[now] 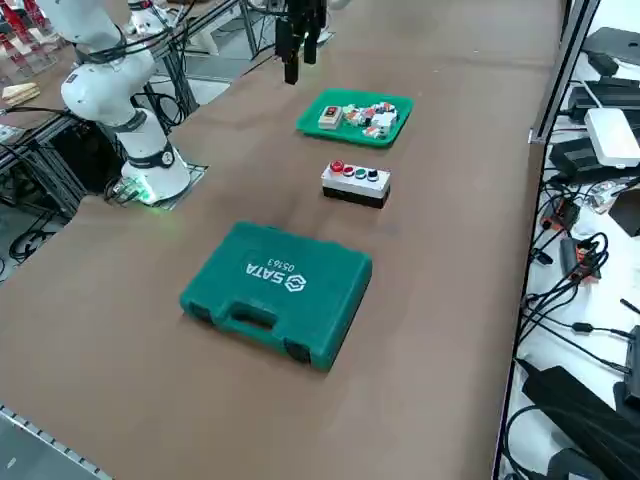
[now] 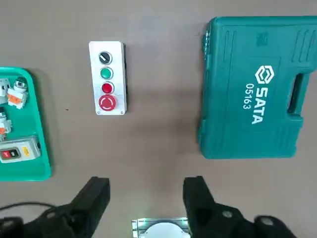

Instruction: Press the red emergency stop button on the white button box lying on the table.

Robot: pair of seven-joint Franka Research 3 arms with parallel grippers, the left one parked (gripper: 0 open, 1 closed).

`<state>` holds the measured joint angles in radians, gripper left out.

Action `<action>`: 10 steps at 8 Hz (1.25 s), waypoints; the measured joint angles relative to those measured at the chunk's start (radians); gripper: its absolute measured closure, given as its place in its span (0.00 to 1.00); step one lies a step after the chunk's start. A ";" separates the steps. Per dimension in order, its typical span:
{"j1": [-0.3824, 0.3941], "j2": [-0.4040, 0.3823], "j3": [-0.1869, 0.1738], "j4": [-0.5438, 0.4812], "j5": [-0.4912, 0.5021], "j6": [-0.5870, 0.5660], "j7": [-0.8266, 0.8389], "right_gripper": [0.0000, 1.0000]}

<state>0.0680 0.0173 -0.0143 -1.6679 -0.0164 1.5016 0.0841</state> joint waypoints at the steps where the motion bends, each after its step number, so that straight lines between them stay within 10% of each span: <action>1: -0.001 0.001 -0.001 0.000 0.000 0.000 0.000 0.19; 5: -0.016 0.000 -0.005 0.001 0.000 -0.001 0.000 0.98; 10: -0.009 0.005 0.006 -0.038 0.007 -0.020 0.000 0.98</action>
<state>0.0593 0.0223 -0.0083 -1.7063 -0.0096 1.4811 0.0842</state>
